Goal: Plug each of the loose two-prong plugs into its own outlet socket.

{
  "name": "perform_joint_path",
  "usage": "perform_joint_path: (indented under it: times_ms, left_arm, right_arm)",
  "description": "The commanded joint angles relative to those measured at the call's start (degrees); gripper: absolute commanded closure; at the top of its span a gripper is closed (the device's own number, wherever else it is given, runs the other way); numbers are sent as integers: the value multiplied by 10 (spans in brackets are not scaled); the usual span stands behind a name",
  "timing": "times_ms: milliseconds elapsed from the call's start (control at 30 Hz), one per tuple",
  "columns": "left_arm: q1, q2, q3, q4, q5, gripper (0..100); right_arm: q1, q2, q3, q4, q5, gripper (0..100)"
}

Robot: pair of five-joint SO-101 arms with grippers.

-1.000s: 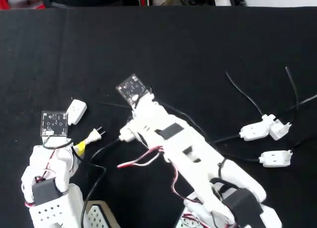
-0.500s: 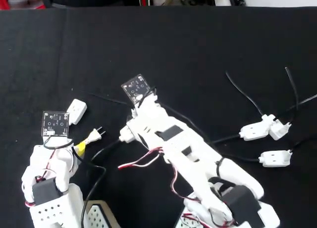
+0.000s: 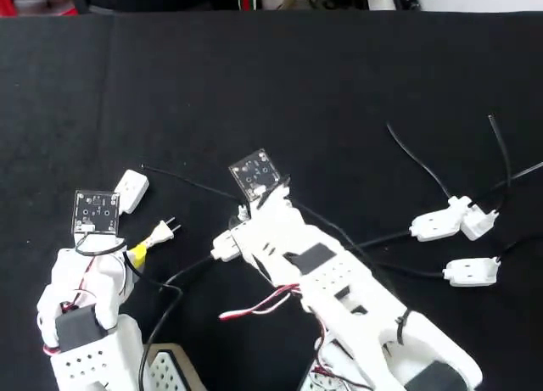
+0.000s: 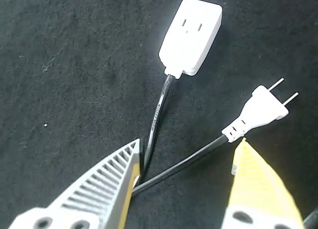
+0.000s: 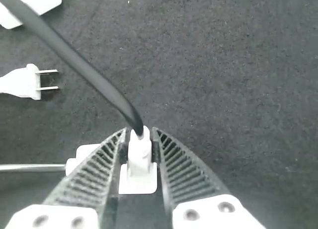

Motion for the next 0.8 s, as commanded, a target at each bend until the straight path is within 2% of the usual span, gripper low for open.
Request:
perform_joint_path:
  times_ms: [0,200,300,367,500,767]
  left_arm:
    - [-5,-2,-1,2,-5,704]
    - [-5,-2,-1,2,-5,704]
    - [-5,-2,-1,2,-5,704]
    - [-5,-2,-1,2,-5,704]
    - [-5,-2,-1,2,-6,704]
    - [-5,-2,-1,2,-6,704]
  right_arm:
    - [-11,-14,7,-5,-5,983]
    - [-33,-14,-3,31,-6,981]
    - [-33,-14,-15,62,-15,923]
    - [-34,-14,-21,84,-53,886]
    - [-35,-14,-34,126,-78,890]
    - [-34,-14,-45,131,-91,889]
